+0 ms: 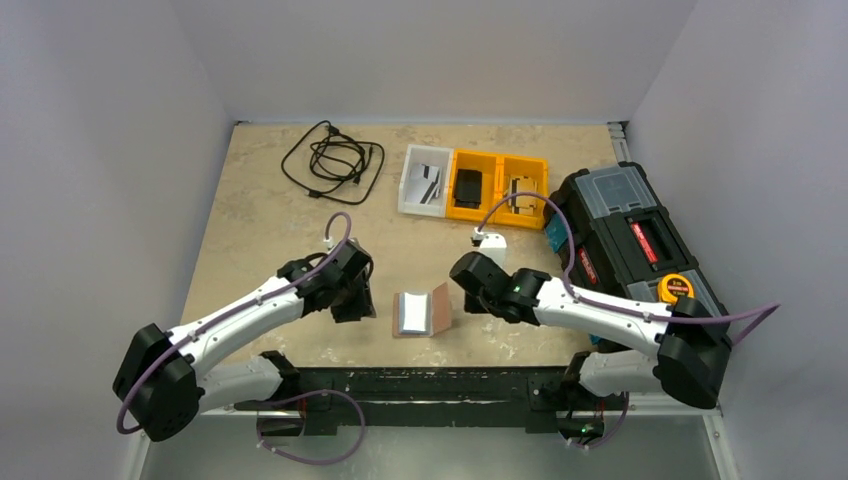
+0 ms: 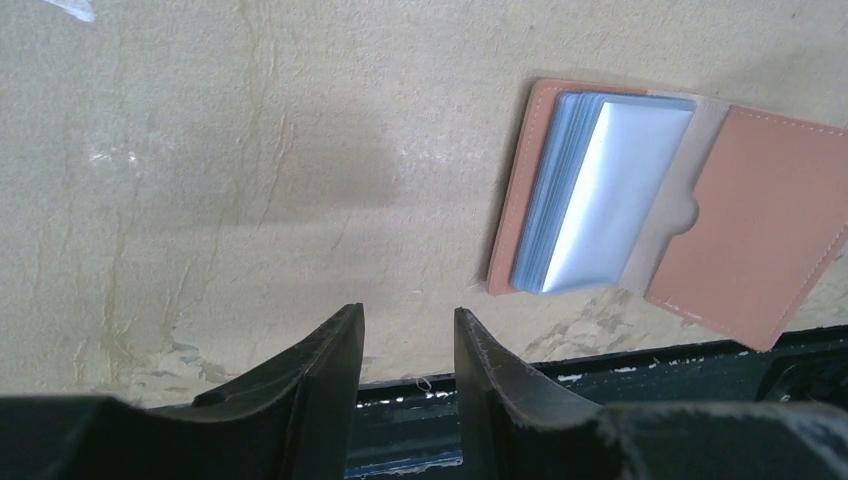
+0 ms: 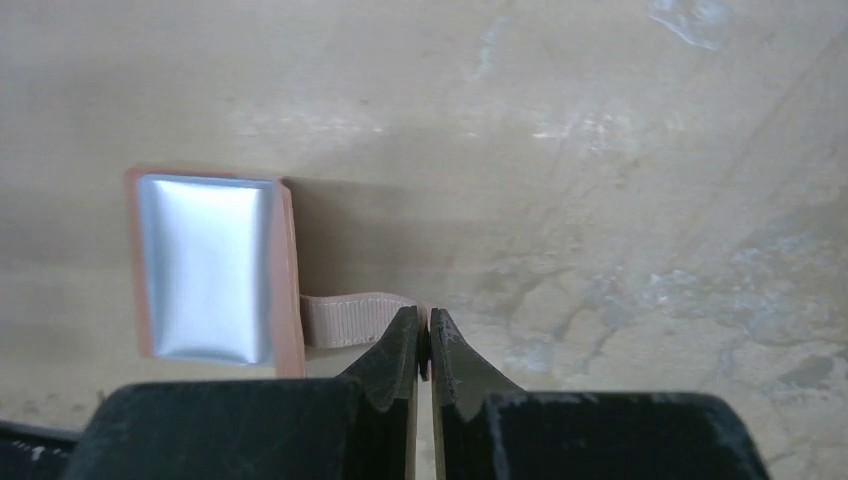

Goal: Take the credit cards out of the card holder
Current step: Open the card holder at the center of the board.

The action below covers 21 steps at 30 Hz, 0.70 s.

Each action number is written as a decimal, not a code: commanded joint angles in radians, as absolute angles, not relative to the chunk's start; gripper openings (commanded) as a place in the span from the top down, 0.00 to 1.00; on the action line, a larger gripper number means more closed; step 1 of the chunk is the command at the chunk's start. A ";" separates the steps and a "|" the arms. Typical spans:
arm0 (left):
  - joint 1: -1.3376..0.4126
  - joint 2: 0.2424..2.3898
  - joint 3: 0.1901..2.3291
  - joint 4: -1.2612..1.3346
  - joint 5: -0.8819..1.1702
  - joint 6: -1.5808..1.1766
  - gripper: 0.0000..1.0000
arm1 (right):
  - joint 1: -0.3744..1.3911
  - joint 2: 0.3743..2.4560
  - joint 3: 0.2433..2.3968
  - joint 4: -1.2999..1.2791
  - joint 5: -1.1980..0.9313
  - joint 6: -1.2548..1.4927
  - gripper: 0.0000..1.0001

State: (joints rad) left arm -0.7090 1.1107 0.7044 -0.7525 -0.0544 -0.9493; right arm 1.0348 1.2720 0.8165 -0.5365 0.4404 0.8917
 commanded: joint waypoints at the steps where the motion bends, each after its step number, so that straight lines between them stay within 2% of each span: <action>1: -0.729 1.160 0.724 -0.687 -0.023 -0.938 0.63 | 0.951 1.272 0.727 -0.500 0.386 0.876 1.00; 8: -0.797 1.289 0.802 -0.642 -0.012 -0.963 0.63 | 0.916 1.426 0.695 -0.407 0.350 0.864 1.00; 13: -0.804 1.338 0.825 -0.621 -0.018 -0.983 0.64 | 0.917 1.419 0.700 -0.400 0.350 0.861 1.00; 15: -0.804 1.348 0.823 -0.617 -0.026 -0.990 0.64 | 0.917 1.381 0.721 -0.437 0.377 0.865 0.92; 19: -0.802 1.340 0.805 -0.609 -0.041 -1.002 0.65 | 0.917 1.301 0.784 -0.526 0.431 0.858 0.64; 21: -0.792 1.325 0.793 -0.609 -0.046 -1.005 0.65 | 0.921 1.273 0.821 -0.557 0.432 0.852 0.55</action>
State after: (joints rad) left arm -0.8001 1.3479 0.7918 -0.6395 -0.0235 -0.9791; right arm 0.9157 1.3472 0.7219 -0.4934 0.3824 0.8600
